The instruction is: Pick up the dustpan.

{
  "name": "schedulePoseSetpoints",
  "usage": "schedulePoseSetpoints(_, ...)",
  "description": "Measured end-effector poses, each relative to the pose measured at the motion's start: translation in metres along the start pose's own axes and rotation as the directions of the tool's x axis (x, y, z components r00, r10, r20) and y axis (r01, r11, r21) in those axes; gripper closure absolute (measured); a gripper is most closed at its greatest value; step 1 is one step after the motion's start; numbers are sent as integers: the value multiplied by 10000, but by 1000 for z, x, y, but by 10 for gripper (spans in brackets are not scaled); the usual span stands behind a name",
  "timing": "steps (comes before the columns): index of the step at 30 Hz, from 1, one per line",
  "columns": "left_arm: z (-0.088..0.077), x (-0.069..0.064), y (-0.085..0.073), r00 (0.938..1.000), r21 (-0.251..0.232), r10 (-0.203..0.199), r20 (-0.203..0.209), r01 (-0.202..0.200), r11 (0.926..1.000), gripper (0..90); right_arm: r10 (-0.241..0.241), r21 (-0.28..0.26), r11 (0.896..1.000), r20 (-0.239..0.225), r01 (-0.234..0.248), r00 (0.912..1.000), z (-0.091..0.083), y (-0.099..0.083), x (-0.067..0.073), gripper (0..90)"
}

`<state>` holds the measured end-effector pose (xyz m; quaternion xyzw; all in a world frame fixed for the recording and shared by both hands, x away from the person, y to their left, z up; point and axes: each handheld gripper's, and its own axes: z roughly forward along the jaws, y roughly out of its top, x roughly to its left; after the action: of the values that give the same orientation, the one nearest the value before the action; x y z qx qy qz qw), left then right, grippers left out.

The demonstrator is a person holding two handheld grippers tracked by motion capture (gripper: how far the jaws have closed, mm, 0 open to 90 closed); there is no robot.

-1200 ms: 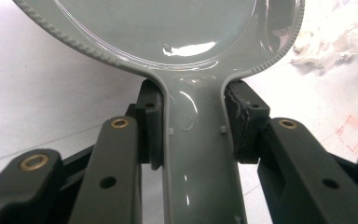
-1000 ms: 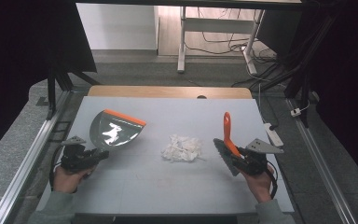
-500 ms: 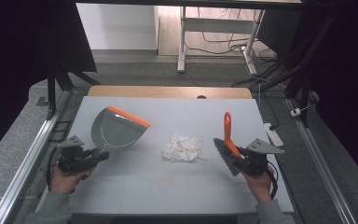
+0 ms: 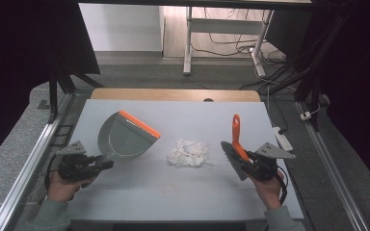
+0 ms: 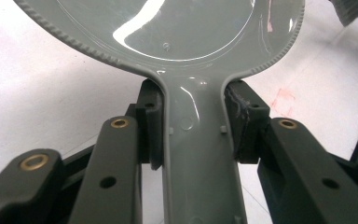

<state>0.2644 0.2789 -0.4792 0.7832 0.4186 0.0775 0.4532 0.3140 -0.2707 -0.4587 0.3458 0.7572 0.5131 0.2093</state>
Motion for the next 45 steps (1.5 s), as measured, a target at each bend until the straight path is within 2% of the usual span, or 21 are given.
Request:
schedulePoseSetpoints(15,3,-3,-1,9977,631,534,419,-559,9964,616,18,-49,10000,-29,-19,10000,1,1,0,703)
schedulePoseSetpoints(24,2,-2,-2,9940,1086,791,750,-870,9903,616,59,-98,9999,-33,-59,10000,2,3,1,704)
schedulePoseSetpoints(31,2,-3,-4,9870,1493,1164,1106,-1323,9799,616,237,-250,9994,-68,-238,9997,6,7,0,703)
schedulePoseSetpoints(38,3,-5,-4,9813,1723,1341,1381,-1572,9724,616,453,-343,9984,-36,-454,9990,11,11,-2,703)
schedulePoseSetpoints(45,7,-11,-5,9678,1959,1673,1882,-2039,9592,616,507,-366,9980,-92,-511,9987,20,15,-2,703)
